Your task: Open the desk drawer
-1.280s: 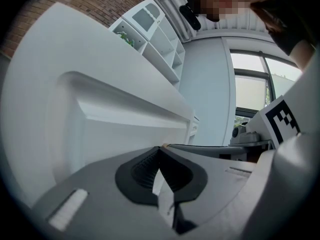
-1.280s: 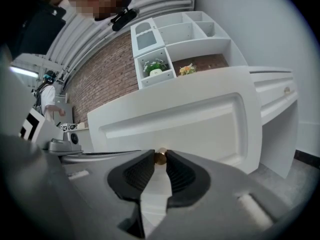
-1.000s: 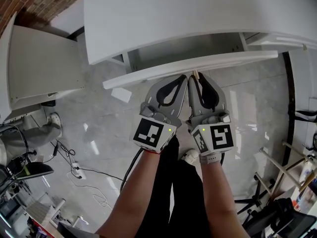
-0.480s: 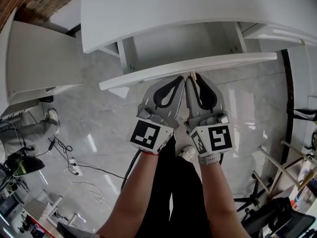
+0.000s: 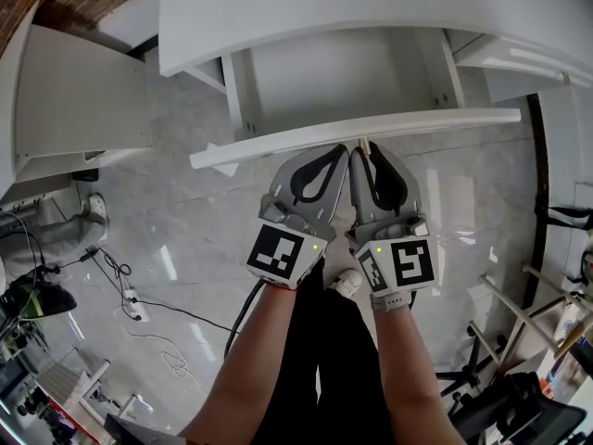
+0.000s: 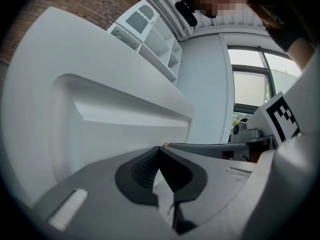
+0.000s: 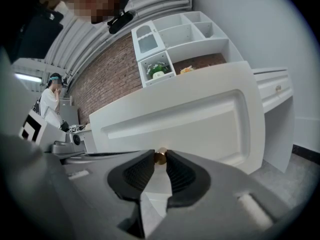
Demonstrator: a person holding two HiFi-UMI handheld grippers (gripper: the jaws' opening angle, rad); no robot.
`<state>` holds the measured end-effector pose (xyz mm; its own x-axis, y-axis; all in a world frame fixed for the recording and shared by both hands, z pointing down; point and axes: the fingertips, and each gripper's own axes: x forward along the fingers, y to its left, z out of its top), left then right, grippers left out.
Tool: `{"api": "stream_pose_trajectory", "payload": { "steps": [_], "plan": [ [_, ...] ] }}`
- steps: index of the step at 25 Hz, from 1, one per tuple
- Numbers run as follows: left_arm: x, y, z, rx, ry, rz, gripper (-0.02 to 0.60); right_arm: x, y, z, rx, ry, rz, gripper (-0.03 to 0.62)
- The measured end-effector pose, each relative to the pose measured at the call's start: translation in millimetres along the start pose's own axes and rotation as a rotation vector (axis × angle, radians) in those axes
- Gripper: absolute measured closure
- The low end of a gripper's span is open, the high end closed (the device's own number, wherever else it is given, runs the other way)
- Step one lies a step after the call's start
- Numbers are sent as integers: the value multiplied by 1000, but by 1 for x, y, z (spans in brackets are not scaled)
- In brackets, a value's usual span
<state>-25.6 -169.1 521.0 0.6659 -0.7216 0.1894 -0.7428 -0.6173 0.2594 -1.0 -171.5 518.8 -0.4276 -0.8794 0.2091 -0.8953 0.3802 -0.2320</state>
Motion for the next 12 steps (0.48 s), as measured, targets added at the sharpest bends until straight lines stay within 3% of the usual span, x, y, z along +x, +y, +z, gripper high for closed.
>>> {"api": "stream_pose_trajectory", "payload": {
  "steps": [12],
  "plan": [
    [-11,-16,-7,11,10,9,592,-21,5,-8,6,26,18,523]
  ]
}}
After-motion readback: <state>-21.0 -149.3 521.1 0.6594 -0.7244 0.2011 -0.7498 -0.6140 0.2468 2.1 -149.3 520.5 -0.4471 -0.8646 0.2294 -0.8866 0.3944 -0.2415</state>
